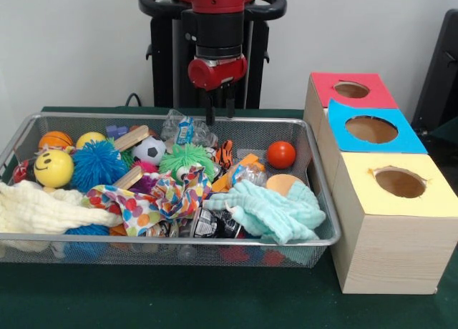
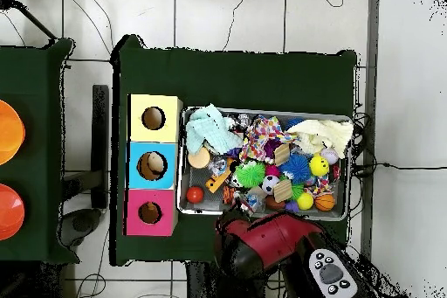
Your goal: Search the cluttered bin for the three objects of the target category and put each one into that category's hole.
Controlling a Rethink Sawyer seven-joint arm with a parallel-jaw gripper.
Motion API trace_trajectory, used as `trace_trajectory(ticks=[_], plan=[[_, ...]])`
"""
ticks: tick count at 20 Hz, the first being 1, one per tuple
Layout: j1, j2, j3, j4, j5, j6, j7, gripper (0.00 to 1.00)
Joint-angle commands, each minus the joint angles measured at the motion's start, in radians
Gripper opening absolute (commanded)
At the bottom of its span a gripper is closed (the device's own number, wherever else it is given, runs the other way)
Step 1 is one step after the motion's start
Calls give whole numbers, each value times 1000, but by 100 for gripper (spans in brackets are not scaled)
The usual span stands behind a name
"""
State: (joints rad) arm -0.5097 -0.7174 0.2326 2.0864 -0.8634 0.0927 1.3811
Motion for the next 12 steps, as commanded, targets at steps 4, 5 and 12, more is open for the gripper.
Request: trace_trajectory(ticks=[4, 5, 12], plan=[[6, 44, 5, -56, 29, 22, 131, 100], [13, 49, 0, -59, 29, 18, 136, 100], [54, 118, -42, -116, 25, -22, 159, 100]])
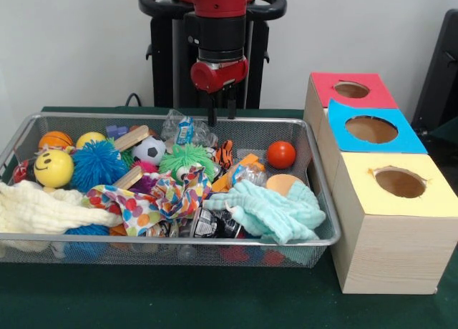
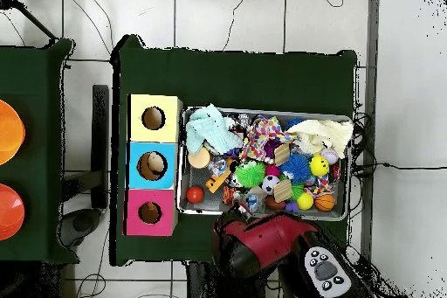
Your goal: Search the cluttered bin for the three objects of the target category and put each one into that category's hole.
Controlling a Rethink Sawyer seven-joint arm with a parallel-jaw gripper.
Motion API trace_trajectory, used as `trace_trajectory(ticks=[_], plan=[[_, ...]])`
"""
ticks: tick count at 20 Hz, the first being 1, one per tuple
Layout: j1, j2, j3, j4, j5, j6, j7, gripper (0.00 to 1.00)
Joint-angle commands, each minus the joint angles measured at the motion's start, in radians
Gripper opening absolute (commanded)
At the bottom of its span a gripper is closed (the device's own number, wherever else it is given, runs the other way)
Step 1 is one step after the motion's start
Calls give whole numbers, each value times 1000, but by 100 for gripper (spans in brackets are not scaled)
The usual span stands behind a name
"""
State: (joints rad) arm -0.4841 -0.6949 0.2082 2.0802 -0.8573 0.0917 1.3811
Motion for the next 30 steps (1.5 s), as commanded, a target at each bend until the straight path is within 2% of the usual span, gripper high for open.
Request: trace_trajectory(ticks=[1, 14, 21, 25, 30], plan=[[32, 100, -21, -114, 21, -22, 160, 100], [55, 181, -40, -181, 46, -69, 156, 100], [13, 133, 25, -164, 99, 41, 106, 100], [-9, 94, 67, -158, 158, 129, 72, 100], [-13, 70, 86, -162, 205, 192, 47, 100]])
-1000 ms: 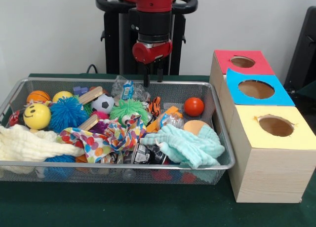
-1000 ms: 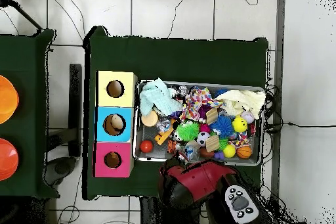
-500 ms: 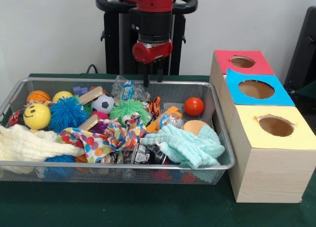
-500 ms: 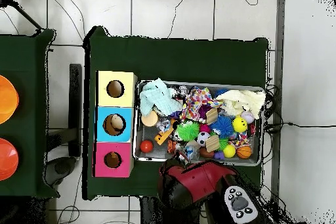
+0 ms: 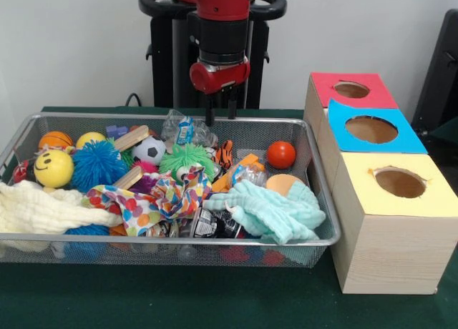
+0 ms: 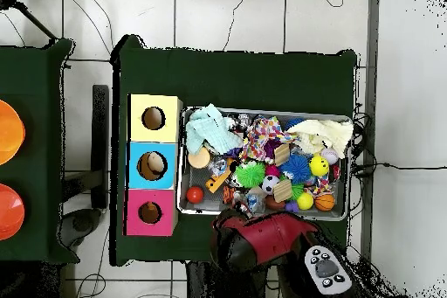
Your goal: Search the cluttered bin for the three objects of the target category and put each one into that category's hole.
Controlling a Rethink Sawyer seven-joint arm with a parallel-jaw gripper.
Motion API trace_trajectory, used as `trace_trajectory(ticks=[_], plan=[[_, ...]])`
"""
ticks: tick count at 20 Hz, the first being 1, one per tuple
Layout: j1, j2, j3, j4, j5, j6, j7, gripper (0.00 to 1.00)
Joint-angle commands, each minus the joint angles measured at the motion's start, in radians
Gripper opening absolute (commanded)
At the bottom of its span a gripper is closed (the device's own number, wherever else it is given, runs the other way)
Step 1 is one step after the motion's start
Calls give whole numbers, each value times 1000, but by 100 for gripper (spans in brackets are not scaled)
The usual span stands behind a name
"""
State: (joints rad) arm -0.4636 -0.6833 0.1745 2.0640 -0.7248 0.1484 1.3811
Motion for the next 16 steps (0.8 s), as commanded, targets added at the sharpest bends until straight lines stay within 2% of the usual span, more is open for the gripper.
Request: trace_trajectory(ticks=[1, 16], plan=[[-30, 57, 117, -148, 79, 139, 49, 100], [-23, 37, 121, -148, 109, 186, 35, 100]])
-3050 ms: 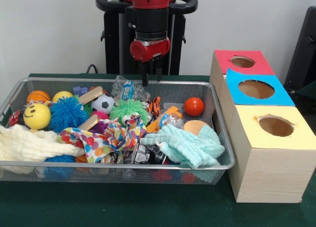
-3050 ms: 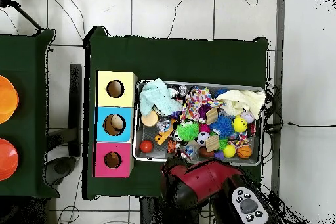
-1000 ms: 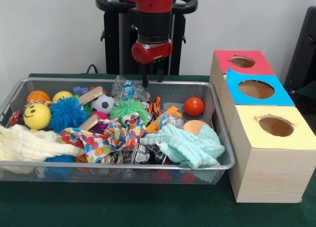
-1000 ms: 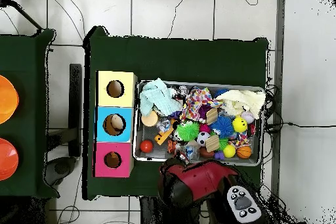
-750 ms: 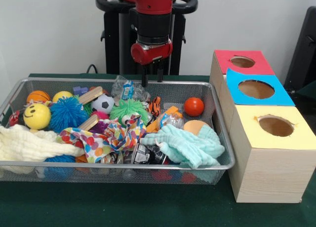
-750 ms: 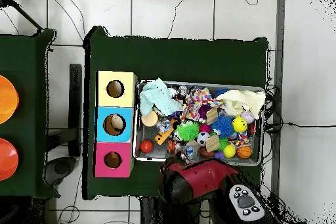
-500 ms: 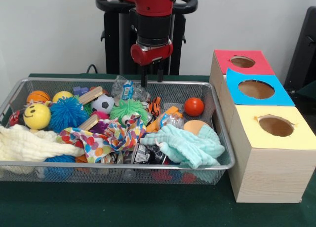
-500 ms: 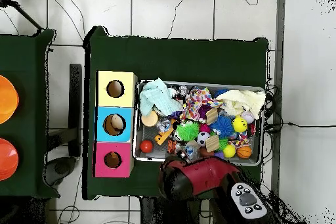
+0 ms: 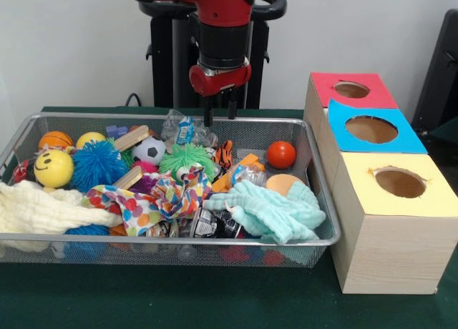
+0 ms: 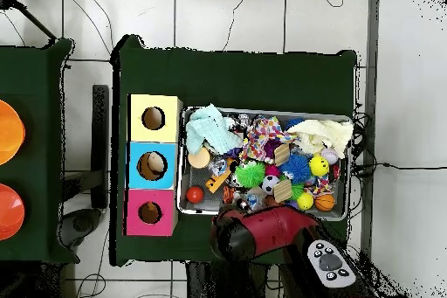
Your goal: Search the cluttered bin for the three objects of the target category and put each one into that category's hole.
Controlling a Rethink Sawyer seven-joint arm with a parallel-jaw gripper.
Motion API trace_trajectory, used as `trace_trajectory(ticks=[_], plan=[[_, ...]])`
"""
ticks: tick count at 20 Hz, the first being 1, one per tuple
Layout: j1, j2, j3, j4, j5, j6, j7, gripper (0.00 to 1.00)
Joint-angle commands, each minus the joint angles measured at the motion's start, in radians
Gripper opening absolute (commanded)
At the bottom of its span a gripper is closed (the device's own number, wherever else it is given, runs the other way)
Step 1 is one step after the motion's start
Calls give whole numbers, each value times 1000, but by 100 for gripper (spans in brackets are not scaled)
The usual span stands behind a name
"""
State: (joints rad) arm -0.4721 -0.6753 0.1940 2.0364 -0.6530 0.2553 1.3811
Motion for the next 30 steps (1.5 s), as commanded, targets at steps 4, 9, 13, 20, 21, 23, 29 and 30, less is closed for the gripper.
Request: trace_trajectory(ticks=[4, 9, 13, 20, 21, 23, 29, 30], plan=[[-71, -41, 142, -42, 37, 88, -6, 100], [-135, -168, 213, 55, 86, 168, -62, 100], [-159, -212, 244, 93, 99, 192, -73, 100], [-132, -186, 229, 73, 59, 176, -19, 100], [-115, -169, 213, 62, 44, 160, 1, 100], [-86, -139, 185, 41, 21, 135, 30, 100], [-109, -173, 203, 67, 43, 153, 1, 100], [-111, -167, 199, 69, 33, 143, 3, 100]])
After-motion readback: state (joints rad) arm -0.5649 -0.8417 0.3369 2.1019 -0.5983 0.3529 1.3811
